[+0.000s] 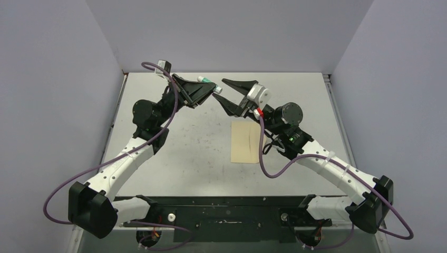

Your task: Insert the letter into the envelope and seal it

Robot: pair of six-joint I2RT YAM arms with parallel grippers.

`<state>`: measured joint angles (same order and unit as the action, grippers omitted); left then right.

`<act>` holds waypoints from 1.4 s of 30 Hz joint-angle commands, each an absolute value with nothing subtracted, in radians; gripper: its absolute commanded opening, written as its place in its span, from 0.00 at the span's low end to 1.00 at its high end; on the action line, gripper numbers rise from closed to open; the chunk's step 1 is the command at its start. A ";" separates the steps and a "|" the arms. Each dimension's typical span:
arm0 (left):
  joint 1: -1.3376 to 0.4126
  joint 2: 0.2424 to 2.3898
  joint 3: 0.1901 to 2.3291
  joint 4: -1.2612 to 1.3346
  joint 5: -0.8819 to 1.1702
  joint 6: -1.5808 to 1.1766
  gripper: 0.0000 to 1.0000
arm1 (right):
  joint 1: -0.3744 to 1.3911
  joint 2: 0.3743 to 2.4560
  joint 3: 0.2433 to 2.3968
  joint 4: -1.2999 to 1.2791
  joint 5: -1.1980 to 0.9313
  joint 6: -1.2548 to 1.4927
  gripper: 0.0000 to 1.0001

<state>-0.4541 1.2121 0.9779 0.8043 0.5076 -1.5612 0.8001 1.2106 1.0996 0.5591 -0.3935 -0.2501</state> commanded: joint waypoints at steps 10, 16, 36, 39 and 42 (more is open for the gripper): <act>-0.443 1.211 1.010 0.855 0.508 -1.540 0.00 | 0.812 1.213 1.137 0.637 -0.397 -0.231 0.31; -0.443 1.206 1.007 0.855 0.512 -1.540 0.00 | 0.817 1.228 1.153 0.637 -0.391 -0.209 0.26; -0.256 1.197 0.924 1.021 0.758 -1.714 0.93 | 0.632 1.133 1.071 0.625 -0.559 0.100 0.05; -0.248 1.215 0.937 1.027 0.800 -1.746 0.92 | 0.609 1.137 1.079 0.607 -0.611 0.138 0.05; -0.249 1.235 0.969 0.994 0.839 -1.748 0.79 | 0.589 1.156 1.110 0.563 -0.672 0.178 0.05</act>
<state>-0.2550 1.2205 0.9096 0.9375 0.7380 -1.7050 0.6106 1.1572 1.0775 0.5701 -0.5430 0.0921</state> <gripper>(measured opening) 0.853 0.252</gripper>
